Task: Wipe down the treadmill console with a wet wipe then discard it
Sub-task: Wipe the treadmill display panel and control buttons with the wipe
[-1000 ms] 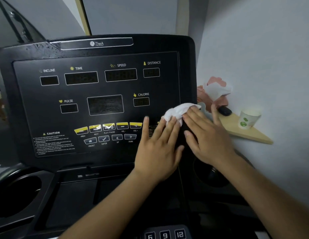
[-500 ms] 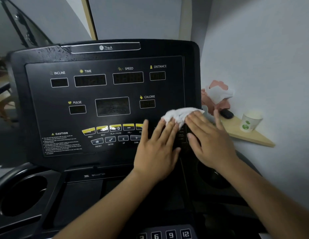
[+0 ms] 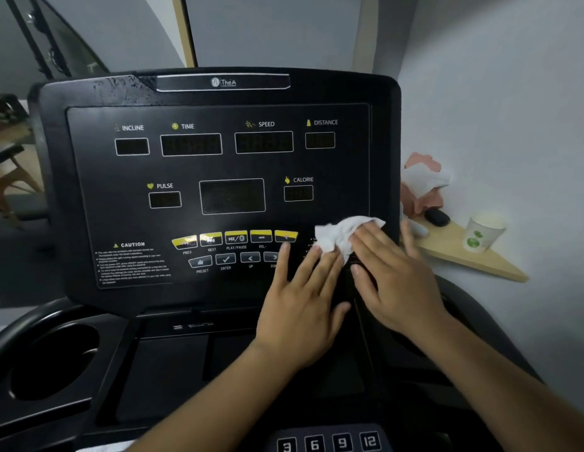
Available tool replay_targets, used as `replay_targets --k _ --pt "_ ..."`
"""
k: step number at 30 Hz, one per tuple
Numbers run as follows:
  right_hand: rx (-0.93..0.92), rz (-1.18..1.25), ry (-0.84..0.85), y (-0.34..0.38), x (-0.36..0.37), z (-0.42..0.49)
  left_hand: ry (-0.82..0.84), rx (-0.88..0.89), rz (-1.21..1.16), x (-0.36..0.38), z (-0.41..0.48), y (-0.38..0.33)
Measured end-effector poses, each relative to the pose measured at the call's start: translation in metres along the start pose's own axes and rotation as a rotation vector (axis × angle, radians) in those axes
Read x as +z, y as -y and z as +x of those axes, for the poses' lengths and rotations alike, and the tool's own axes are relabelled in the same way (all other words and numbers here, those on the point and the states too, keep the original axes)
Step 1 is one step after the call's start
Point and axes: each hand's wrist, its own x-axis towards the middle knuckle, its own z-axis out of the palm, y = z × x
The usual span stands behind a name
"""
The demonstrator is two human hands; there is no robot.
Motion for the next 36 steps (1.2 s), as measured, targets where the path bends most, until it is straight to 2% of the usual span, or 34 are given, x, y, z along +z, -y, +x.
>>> replay_targets --k 3,11,17,22,25,27,31,36 --pt "0.076 0.057 0.022 0.022 0.009 -0.012 -0.046 -0.046 0.006 -0.013 0.023 0.023" --pt "-0.032 -0.032 0.029 0.019 0.003 -0.003 0.017 -0.022 -0.100 -0.001 -0.021 0.020" --pt "0.093 0.066 0.029 0.050 0.006 0.024 -0.118 -0.146 -0.075 -0.022 0.016 0.063" --pt "-0.022 0.049 0.091 0.061 0.015 -0.012 -0.077 -0.064 -0.161 -0.005 -0.023 0.055" --pt "-0.087 -0.038 0.104 0.050 0.009 0.007 -0.019 -0.053 -0.184 0.006 -0.055 0.045" --pt "-0.088 -0.063 0.098 0.053 0.006 0.027 -0.015 -0.073 -0.172 0.005 -0.054 0.049" --pt "0.037 0.036 0.078 0.082 0.013 0.031 -0.061 -0.169 -0.119 -0.014 -0.026 0.080" --pt "-0.075 0.075 0.095 0.093 0.023 0.004 -0.069 -0.176 -0.148 -0.012 -0.050 0.092"
